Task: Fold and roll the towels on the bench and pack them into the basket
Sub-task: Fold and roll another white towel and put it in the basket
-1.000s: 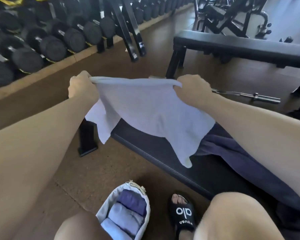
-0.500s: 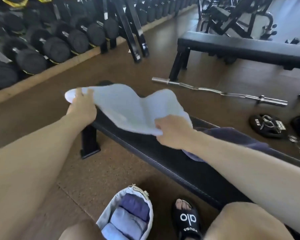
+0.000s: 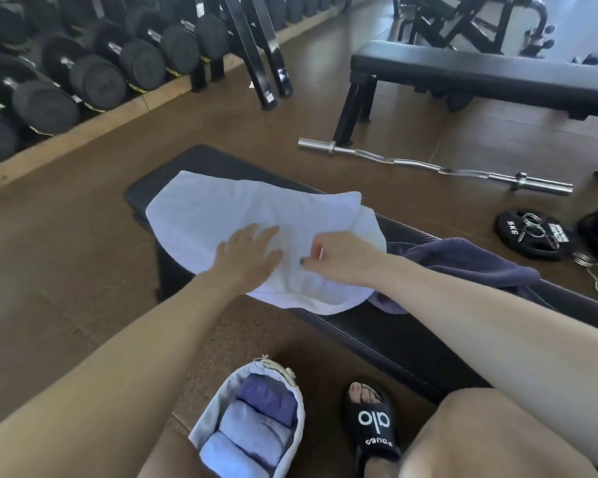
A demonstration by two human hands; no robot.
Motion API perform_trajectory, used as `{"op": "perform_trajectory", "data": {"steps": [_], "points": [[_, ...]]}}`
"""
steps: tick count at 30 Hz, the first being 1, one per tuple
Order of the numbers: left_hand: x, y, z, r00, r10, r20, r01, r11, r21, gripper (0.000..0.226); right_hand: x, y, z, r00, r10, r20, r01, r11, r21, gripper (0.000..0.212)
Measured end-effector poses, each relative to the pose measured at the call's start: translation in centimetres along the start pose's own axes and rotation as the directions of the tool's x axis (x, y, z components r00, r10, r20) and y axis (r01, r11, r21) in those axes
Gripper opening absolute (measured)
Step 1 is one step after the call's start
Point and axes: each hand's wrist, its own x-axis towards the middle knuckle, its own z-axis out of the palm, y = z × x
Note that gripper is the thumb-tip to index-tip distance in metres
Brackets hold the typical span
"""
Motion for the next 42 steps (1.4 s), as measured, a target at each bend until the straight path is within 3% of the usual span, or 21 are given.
{"op": "perform_trajectory", "data": {"steps": [2, 4, 6, 9, 12, 15, 17, 21, 23, 26, 30, 32, 34, 37, 40, 42], "points": [[0.0, 2.5, 0.7, 0.996, 0.025, 0.087, -0.023, 0.999, -0.024, 0.056, 0.7, 2.5, -0.4, 0.933, 0.009, -0.361, -0.075, 0.983, -0.169, 0.028], [-0.5, 4.2, 1.4, 0.987, 0.035, 0.156, -0.041, 0.999, 0.033, 0.057, 1.0, 5.9, -0.2, 0.865, 0.020, -0.502, -0.187, 0.940, -0.284, 0.035], [-1.1, 5.2, 2.1, 0.984, 0.051, 0.172, -0.069, 0.993, 0.100, 0.062, 0.1, 9.1, 0.4, 0.895, 0.085, -0.437, -0.260, 0.896, -0.359, 0.046], [-1.4, 5.3, 2.8, 0.985, 0.067, 0.156, -0.087, 0.988, 0.125, 0.066, -2.2, 13.3, 2.3, 0.960, -0.042, -0.277, -0.143, 0.777, -0.613, 0.053], [-1.0, 5.2, 2.9, 0.982, 0.078, 0.174, -0.105, 0.982, 0.154, 0.068, -4.8, 15.0, 2.9, 0.915, -0.140, -0.378, -0.150, 0.752, -0.642, 0.040], [-0.9, 6.5, 2.6, 0.987, 0.114, 0.113, -0.127, 0.986, 0.112, 0.069, -6.1, 15.1, 2.2, 0.818, -0.080, -0.570, -0.278, 0.813, -0.512, 0.022], [-1.4, 8.6, 2.6, 0.982, 0.184, 0.041, -0.185, 0.982, 0.040, 0.073, -6.7, 15.3, 2.0, 0.799, -0.025, -0.601, -0.338, 0.808, -0.483, 0.012], [-2.6, 13.2, 4.2, 0.926, 0.375, 0.046, -0.377, 0.926, 0.030, 0.077, -8.2, 16.3, 1.7, 0.828, 0.129, -0.546, -0.423, 0.784, -0.455, 0.019], [-3.0, 14.6, 4.9, 0.902, 0.431, 0.030, -0.432, 0.902, 0.009, 0.056, -8.9, 17.0, 1.1, 0.833, 0.189, -0.520, -0.449, 0.780, -0.436, 0.029], [-3.4, 15.5, 4.5, 0.878, 0.477, 0.052, -0.477, 0.879, -0.005, 0.022, -10.2, 17.1, -0.7, 0.828, 0.308, -0.468, -0.467, 0.841, -0.274, 0.034], [-4.8, 15.8, 3.4, 0.825, 0.551, 0.122, -0.552, 0.833, -0.030, 0.017, -10.8, 16.3, -3.4, 0.843, 0.439, -0.310, -0.531, 0.770, -0.354, 0.032], [-5.6, 15.8, 3.4, 0.814, 0.565, 0.134, -0.564, 0.824, -0.047, 0.017, -10.2, 15.1, -4.4, 0.863, 0.380, -0.334, -0.498, 0.755, -0.427, 0.037], [-6.2, 15.8, 3.9, 0.799, 0.590, 0.118, -0.590, 0.806, -0.036, 0.017, -9.1, 13.5, -4.4, 0.912, 0.189, -0.364, -0.335, 0.855, -0.396, 0.041], [-6.5, 15.0, 4.4, 0.784, 0.614, 0.095, -0.600, 0.788, -0.139, 0.018, -7.3, 10.1, -3.2, 0.984, -0.001, -0.176, -0.032, 0.982, -0.185, 0.045], [-6.4, 12.6, 4.0, 0.850, 0.526, 0.028, -0.493, 0.814, -0.307, 0.031, -5.4, 8.1, -1.1, 0.997, -0.077, -0.009, 0.074, 0.975, -0.209, 0.044], [-6.1, 9.7, 3.5, 0.930, 0.340, -0.143, -0.368, 0.877, -0.309, 0.030, -4.3, 7.8, -0.5, 0.999, -0.041, 0.016, 0.044, 0.973, -0.228, 0.045]]}}
